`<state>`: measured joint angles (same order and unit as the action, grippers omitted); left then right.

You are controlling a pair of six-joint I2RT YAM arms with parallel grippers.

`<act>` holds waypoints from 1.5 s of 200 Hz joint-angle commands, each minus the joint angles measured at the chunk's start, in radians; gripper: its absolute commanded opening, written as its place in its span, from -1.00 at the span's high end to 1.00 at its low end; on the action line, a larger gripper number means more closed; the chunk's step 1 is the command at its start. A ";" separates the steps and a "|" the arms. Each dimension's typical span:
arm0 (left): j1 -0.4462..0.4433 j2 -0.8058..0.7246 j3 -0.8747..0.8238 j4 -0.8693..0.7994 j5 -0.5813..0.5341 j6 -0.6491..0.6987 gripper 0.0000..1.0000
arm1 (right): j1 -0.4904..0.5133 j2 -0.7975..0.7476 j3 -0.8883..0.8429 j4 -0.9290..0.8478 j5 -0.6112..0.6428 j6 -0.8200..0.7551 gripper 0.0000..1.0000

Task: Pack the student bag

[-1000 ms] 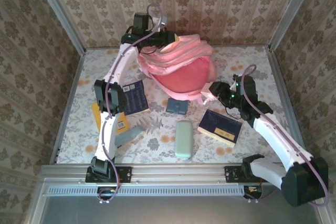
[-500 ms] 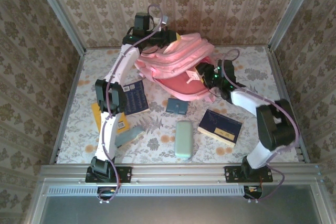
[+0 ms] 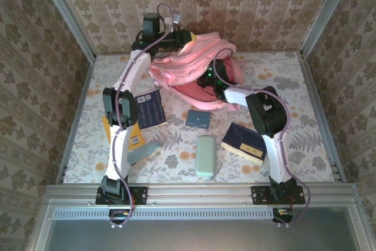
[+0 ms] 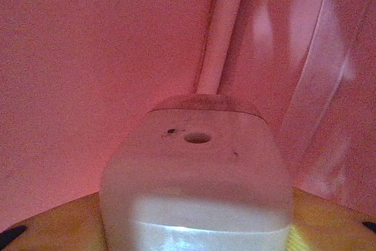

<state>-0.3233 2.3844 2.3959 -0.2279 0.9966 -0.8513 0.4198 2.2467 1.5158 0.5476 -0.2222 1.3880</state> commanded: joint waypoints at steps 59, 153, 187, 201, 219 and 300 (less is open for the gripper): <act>0.039 -0.087 -0.001 0.142 0.046 -0.041 1.00 | 0.030 -0.053 0.102 -0.248 0.092 -0.208 -0.95; 0.069 -0.111 -0.026 0.125 0.039 -0.031 1.00 | 0.022 -0.554 -0.380 -0.285 0.280 -0.471 -0.99; 0.064 -0.125 -0.057 0.129 0.038 -0.029 1.00 | -0.058 -0.712 -0.609 -0.135 0.058 -0.456 -0.99; 0.063 -0.137 -0.072 0.116 0.039 -0.012 1.00 | -0.049 -0.766 -0.567 -0.365 0.069 -0.553 -0.95; 0.063 -0.153 -0.088 0.087 0.038 0.018 1.00 | 0.021 -0.820 -0.490 -0.651 0.150 -0.711 -0.87; 0.069 -0.185 -0.173 0.077 0.037 0.061 1.00 | 0.345 -0.802 -0.301 -1.330 0.383 -0.755 -0.99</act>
<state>-0.2775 2.2822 2.2215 -0.2092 1.0229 -0.8181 0.6605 1.3563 1.1351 -0.4610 0.0223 0.6205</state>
